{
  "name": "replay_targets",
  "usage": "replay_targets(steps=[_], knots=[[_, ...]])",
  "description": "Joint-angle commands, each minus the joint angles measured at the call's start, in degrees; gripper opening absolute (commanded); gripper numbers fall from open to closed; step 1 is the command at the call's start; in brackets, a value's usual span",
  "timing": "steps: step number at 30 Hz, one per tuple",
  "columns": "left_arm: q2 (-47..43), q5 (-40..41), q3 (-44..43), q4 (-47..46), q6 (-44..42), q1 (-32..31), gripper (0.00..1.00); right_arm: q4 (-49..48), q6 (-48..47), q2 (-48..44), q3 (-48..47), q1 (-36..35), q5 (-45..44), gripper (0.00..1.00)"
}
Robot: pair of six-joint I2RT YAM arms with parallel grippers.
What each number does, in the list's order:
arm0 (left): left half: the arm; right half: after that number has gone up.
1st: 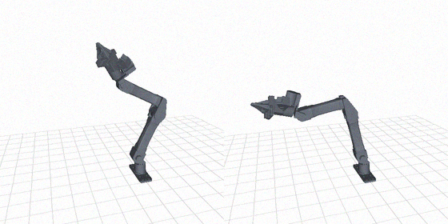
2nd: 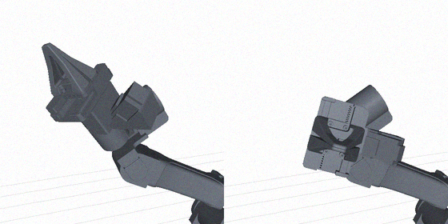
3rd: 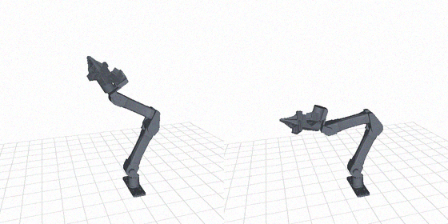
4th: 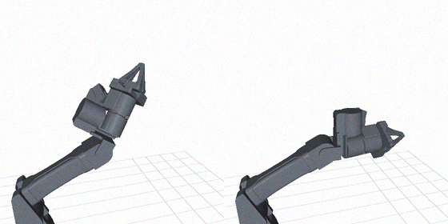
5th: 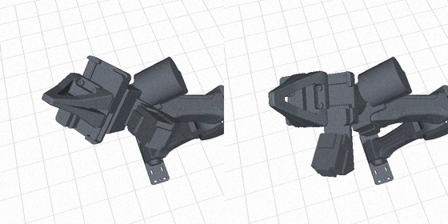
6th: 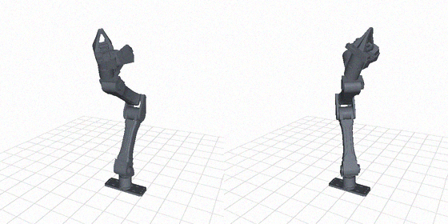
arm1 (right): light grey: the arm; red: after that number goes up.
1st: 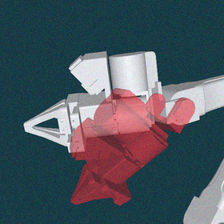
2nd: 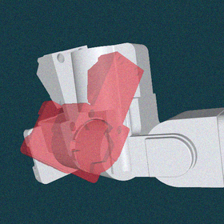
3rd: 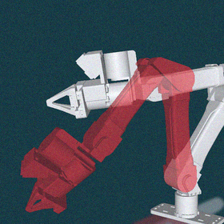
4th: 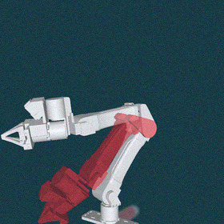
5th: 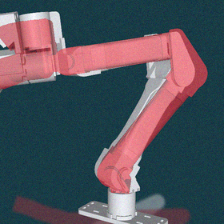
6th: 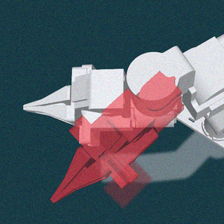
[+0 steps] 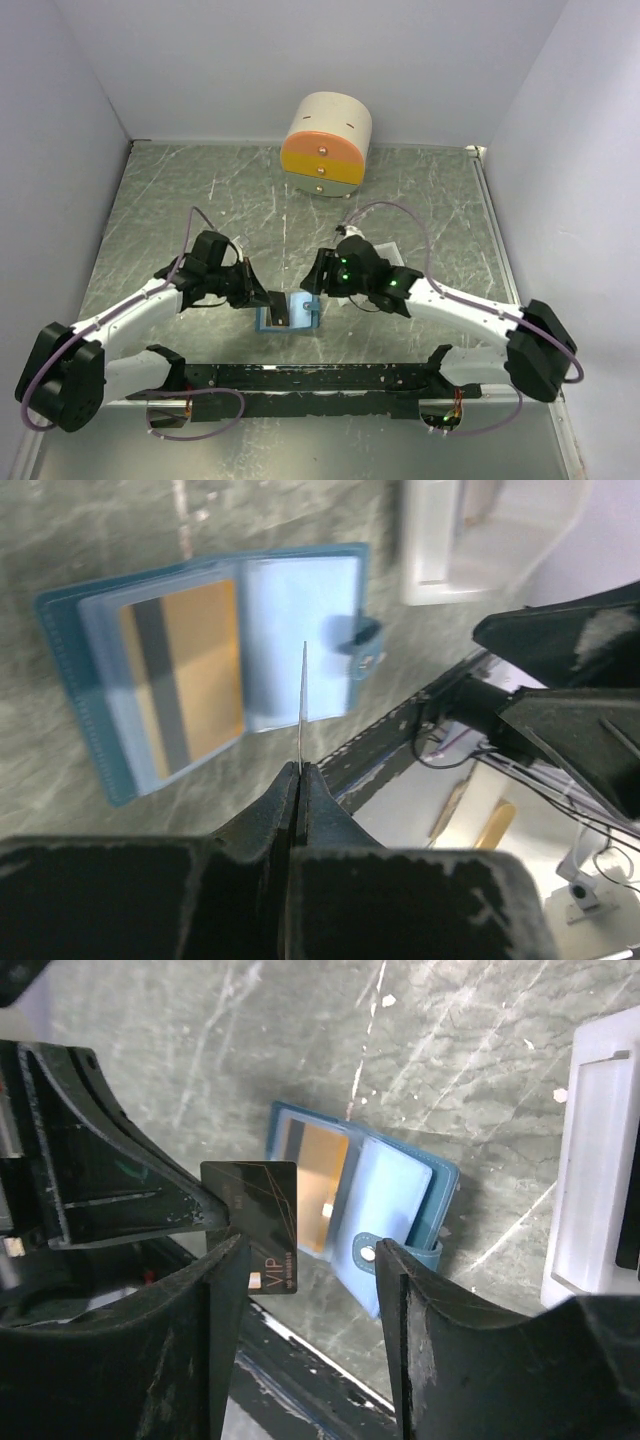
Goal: Put the credit cards into the card holder
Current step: Pick up the credit card from the storage box, then insert the credit card into the card holder.
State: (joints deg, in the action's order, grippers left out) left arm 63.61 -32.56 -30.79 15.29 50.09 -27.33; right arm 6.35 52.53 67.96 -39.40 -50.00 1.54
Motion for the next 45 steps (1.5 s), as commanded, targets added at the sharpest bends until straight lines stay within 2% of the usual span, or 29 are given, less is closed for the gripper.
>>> replay_targets(steps=[1, 8, 14, 17, 26, 37, 45], knots=[[2.2, 2.5, -3.2, 4.0, -5.3, -0.2, 0.07, 8.4, -7.1, 6.5, -7.4, -4.2, -6.6, 0.54], [5.4, 2.7, -3.4, 2.8, -6.3, -0.2, 0.07, 12.9, -10.6, 14.8, -11.6, -7.4, -11.7, 0.47], [7.9, 1.1, -3.4, 0.1, -6.5, -0.2, 0.07, 14.4, -12.5, 18.8, -12.6, -8.4, -13.5, 0.44], [8.9, -0.4, -3.3, -1.8, -6.4, -0.2, 0.07, 15.0, -12.9, 20.1, -12.5, -8.5, -14.1, 0.39], [12.0, -2.3, -3.4, -3.5, -6.9, -0.2, 0.07, 14.4, -13.1, 21.3, -11.0, -8.8, -16.2, 0.27], [15.6, -5.9, -2.6, -8.7, -6.5, -0.1, 0.07, 12.9, -13.1, 21.9, -9.7, -8.8, -16.1, 0.23], [19.3, -3.9, -4.7, -6.1, -9.3, -0.2, 0.07, 12.7, -13.3, 21.9, -9.6, -8.9, -17.2, 0.21]])
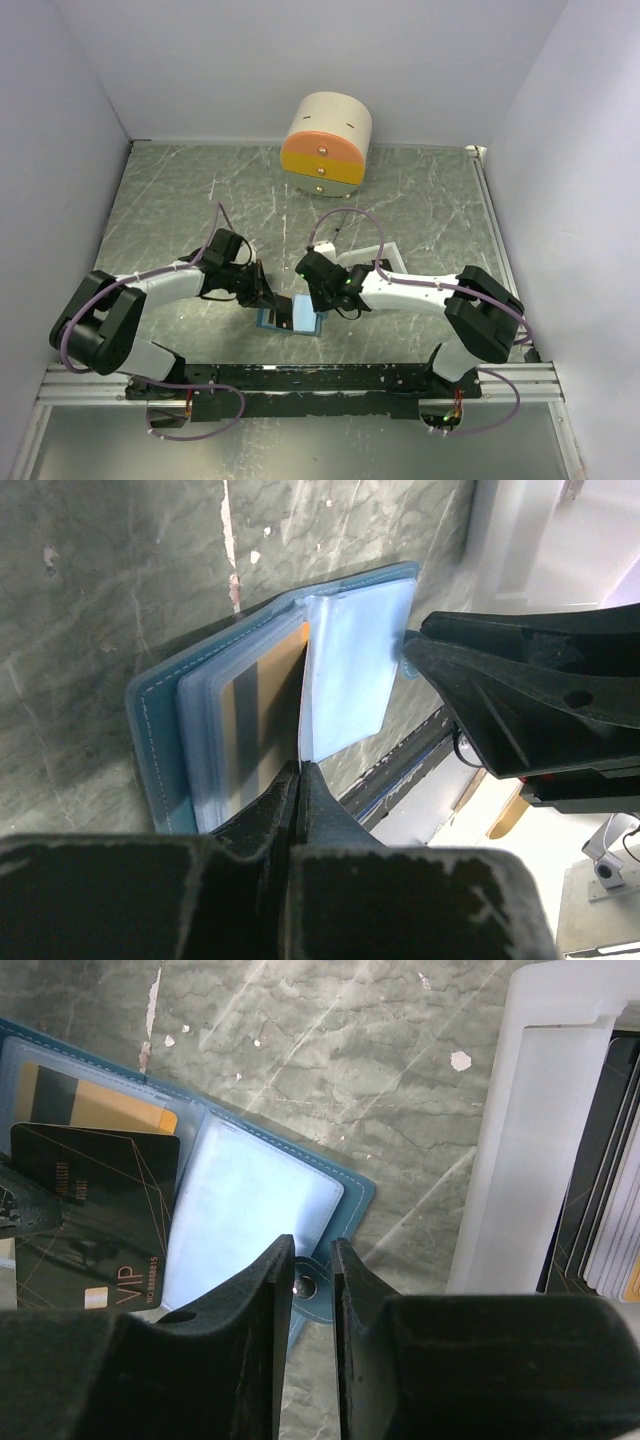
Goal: Put the credit cards into the card holder
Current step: Insert the credit card into the card holder.
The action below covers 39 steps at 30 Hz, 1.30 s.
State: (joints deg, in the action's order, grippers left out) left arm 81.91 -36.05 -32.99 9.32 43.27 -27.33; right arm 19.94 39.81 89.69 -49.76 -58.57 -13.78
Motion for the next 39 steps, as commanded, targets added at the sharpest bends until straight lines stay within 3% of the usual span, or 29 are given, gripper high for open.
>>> replay_targets(steps=[1, 20, 28, 39], knots=[[1.3, -0.2, -2.7, 0.1, -2.9, -0.2, 0.07, -0.9, -0.8, 0.1, 0.8, -0.3, -2.1, 0.21], [6.7, -1.9, -5.8, 1.0, -9.8, -0.3, 0.07, -2.8, -1.8, 1.7, 2.2, -0.3, -3.1, 0.16], [8.2, -5.3, -5.3, -0.7, -10.0, -0.6, 0.07, -3.6, -1.9, 1.9, 2.9, -0.3, -3.3, 0.14], [10.1, -3.1, -6.3, -1.3, -9.6, -1.9, 0.07, -4.3, -1.9, 1.7, 3.3, -0.3, -3.3, 0.13]])
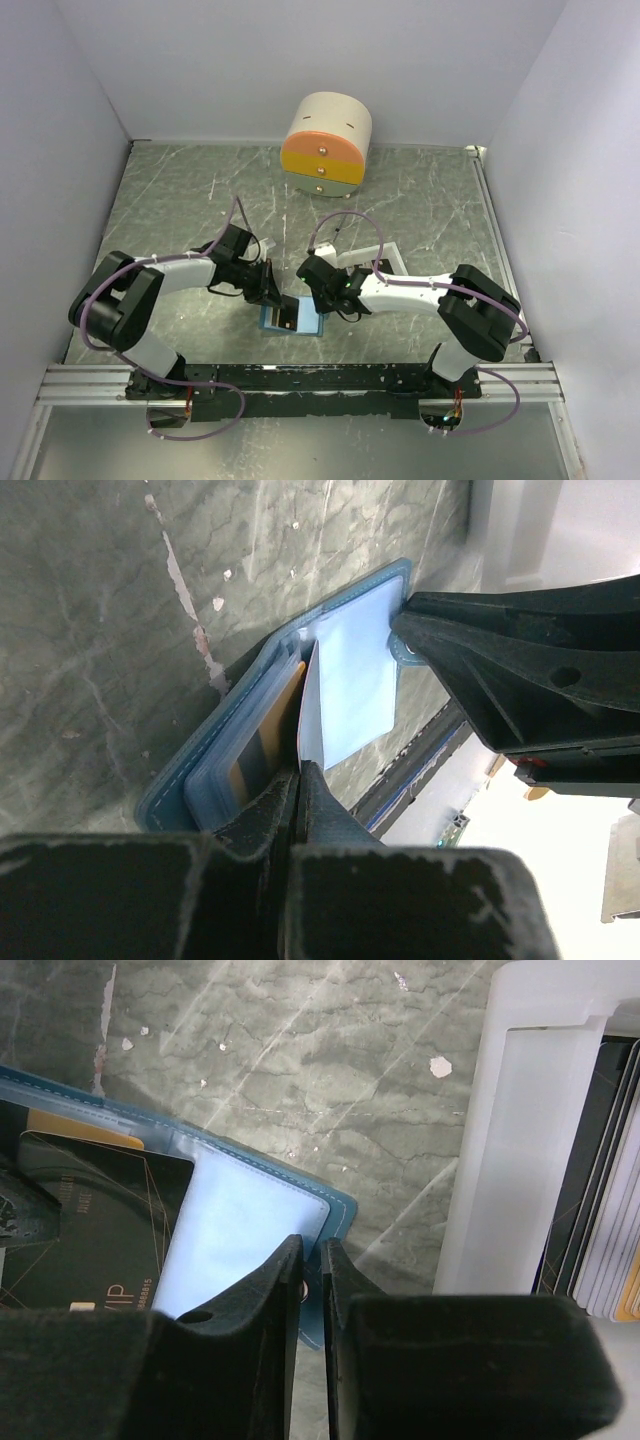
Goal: Put the credit cards into the card holder
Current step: Insert the credit card into the card holder.
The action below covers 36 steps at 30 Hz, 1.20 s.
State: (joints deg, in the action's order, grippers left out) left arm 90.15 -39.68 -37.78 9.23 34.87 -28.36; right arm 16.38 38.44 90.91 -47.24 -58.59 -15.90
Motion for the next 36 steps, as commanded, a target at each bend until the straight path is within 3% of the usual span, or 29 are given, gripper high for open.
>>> replay_targets(steps=[1, 15, 19, 24, 36], knots=[[2.1, 0.7, -1.9, -0.7, -1.3, -1.0, 0.07, -0.8, -0.6, 0.4, 0.9, -0.3, -1.2, 0.13], [5.1, 2.0, -1.5, -2.0, 1.2, -1.6, 0.07, 0.4, 0.1, -0.5, 0.5, -0.3, -1.1, 0.13], [5.2, 3.7, -1.5, -1.1, 1.6, -1.5, 0.07, 3.0, 2.4, -2.1, -0.3, -0.4, -0.5, 0.23], [4.6, 4.7, -0.7, -1.4, 2.7, -1.6, 0.07, 3.5, 5.9, -4.6, 1.1, -0.9, 0.5, 0.29], [4.0, 6.2, 1.1, -4.0, 5.0, -1.6, 0.07, 3.4, 10.4, -4.0, 3.9, -2.2, -0.3, 0.30]])
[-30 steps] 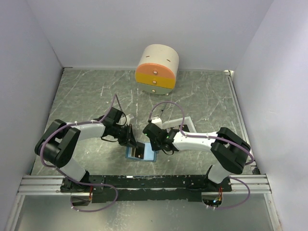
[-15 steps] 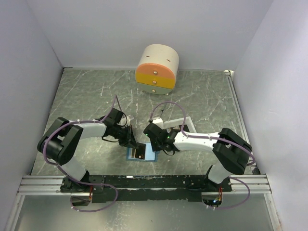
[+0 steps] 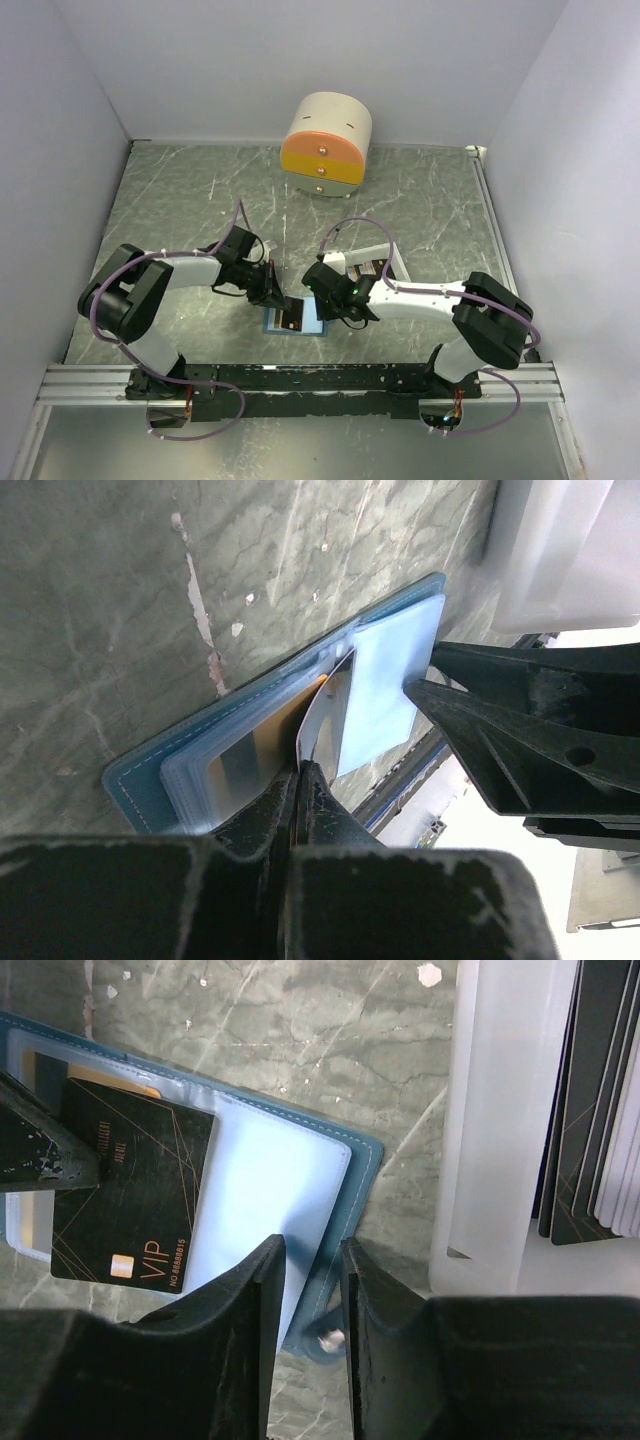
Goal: Put the credit cards into the card holder
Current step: Insert the credit card into the card holder.
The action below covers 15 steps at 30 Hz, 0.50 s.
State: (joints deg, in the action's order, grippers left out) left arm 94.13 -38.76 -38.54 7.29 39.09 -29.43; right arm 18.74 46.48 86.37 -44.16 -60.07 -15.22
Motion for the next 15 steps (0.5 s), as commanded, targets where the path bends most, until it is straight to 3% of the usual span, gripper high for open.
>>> replay_targets(steps=[1, 15], knots=[[-0.2, 5.5, 2.3, -2.7, 1.3, -0.5, 0.07, 1.0, 2.4, 0.7, 1.0, -0.8, -1.0, 0.30], [-2.1, 1.6, 5.4, -10.0, 5.0, -0.7, 0.07, 0.0, 2.1, 1.9, 1.0, -1.5, -0.7, 0.26]])
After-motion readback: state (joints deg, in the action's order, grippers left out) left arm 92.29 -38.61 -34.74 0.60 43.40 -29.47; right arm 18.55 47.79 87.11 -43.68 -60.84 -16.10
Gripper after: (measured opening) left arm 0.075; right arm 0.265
